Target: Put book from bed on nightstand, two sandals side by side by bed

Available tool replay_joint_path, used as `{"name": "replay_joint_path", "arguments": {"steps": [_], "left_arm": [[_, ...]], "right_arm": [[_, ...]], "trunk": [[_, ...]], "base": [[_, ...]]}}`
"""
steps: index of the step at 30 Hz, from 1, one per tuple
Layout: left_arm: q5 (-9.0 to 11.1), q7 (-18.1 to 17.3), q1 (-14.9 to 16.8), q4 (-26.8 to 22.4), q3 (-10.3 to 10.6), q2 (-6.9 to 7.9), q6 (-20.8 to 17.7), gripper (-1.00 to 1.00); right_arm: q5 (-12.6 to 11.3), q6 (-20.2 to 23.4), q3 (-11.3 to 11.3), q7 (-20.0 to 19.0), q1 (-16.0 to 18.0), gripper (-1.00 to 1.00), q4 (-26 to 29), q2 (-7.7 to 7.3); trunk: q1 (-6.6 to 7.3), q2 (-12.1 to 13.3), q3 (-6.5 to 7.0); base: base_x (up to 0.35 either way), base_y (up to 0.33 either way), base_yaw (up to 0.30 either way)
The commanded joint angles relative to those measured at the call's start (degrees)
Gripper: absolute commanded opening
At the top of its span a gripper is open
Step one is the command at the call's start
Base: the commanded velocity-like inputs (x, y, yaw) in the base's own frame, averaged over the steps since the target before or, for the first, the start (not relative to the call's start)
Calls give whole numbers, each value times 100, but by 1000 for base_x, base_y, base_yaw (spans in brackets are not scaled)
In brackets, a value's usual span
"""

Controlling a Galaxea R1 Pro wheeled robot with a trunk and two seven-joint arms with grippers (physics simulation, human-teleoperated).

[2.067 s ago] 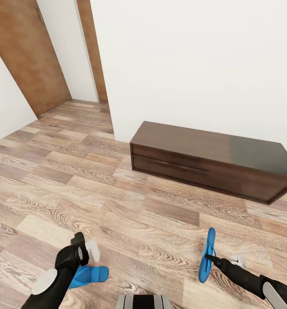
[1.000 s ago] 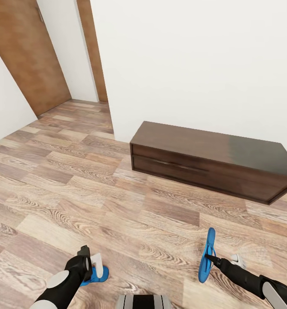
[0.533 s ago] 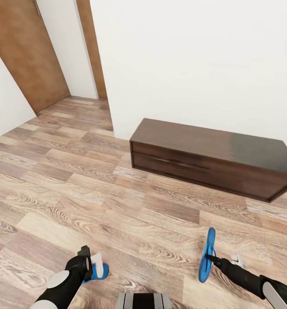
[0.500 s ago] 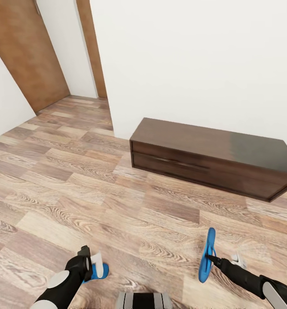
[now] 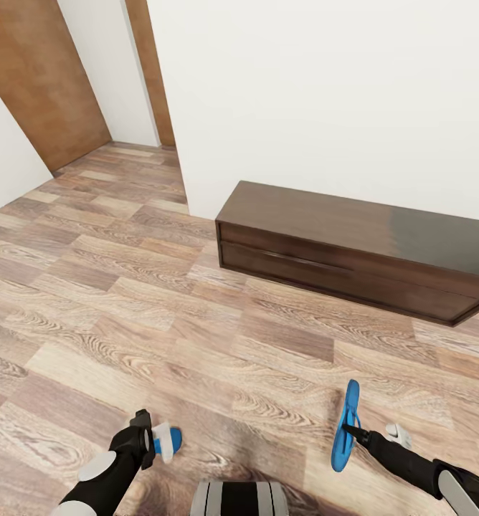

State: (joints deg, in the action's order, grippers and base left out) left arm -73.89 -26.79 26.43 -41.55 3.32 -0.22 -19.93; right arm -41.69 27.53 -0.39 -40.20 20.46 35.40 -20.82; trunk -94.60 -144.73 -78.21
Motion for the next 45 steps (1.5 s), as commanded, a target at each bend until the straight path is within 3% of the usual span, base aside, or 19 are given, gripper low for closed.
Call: {"name": "replay_joint_path", "arguments": {"steps": [1,3,45], "left_arm": [[-38,-37,0,-10,11,1,-19,100],[-39,-37,1,-11,11,2,-19,100],[-47,-37,1,-37,11,4,-19,100]], "right_arm": [[-49,47,-5,-5,2,-100,1,-1],[-49,48,-5,-5,2,-100,7,-1],[-49,44,-5,-5,2,-100,19,-1]], "trunk": [[-1,-3,-27],[-6,-6,-71],[-6,-6,-71]], "base": [[0,0,0],[0,0,0],[22,19,0]]}}
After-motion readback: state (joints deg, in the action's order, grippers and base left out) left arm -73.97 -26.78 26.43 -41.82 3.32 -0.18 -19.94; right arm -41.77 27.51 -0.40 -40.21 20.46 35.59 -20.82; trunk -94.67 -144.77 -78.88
